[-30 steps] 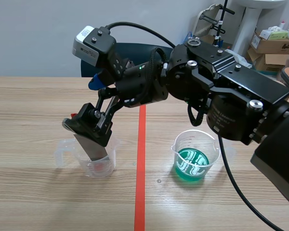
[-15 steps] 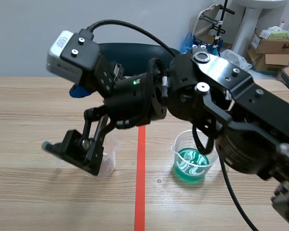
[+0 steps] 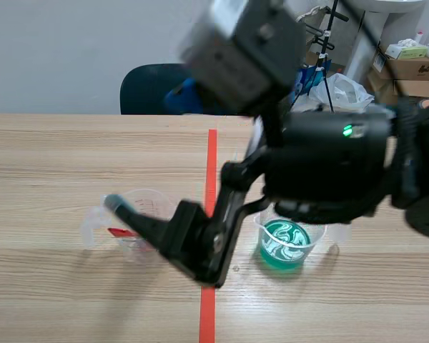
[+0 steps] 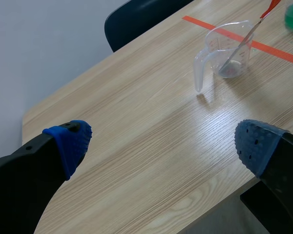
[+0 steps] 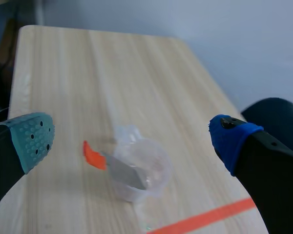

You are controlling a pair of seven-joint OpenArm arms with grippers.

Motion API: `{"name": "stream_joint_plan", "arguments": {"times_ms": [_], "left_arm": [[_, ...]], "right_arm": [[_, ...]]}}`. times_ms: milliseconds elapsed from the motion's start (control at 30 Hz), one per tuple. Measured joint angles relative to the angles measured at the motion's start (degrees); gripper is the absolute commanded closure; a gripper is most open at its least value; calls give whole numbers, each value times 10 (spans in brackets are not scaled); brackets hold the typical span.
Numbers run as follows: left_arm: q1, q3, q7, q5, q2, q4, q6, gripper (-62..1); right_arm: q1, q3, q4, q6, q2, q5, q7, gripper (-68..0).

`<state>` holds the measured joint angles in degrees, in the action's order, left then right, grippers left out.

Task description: Do the redox reaction experiment

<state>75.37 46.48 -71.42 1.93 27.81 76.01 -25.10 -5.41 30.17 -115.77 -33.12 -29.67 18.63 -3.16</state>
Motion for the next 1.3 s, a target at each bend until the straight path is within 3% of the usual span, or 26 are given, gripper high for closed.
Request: {"name": "stream_joint_plan", "arguments": {"times_ms": [133, 233, 367, 600, 800, 967, 1300], "left_arm": [[0, 0, 0, 0, 0, 0, 0, -623], [0, 0, 0, 0, 0, 0, 0, -623], [0, 0, 0, 0, 0, 0, 0, -623], [0, 0, 0, 1, 0, 0, 0, -623], [0, 0, 0, 1, 0, 0, 0, -623], [0, 0, 0, 1, 0, 0, 0, -623], [0, 0, 0, 1, 0, 0, 0, -623]], "right_arm": [[-70, -92, -54, 47, -25, 4, 5, -679], [-124, -151, -71, 73, -41, 5, 39, -679], [-196, -207, -73, 83, -54, 10, 92, -679], [-287, -257, -72, 83, -52, 9, 137, -679], [-344, -294, -72, 93, -48, 9, 153, -679], [-372, -314, -72, 92, -7, 9, 153, -679], [-373, -320, -72, 92, 6, 7, 151, -679]]}}
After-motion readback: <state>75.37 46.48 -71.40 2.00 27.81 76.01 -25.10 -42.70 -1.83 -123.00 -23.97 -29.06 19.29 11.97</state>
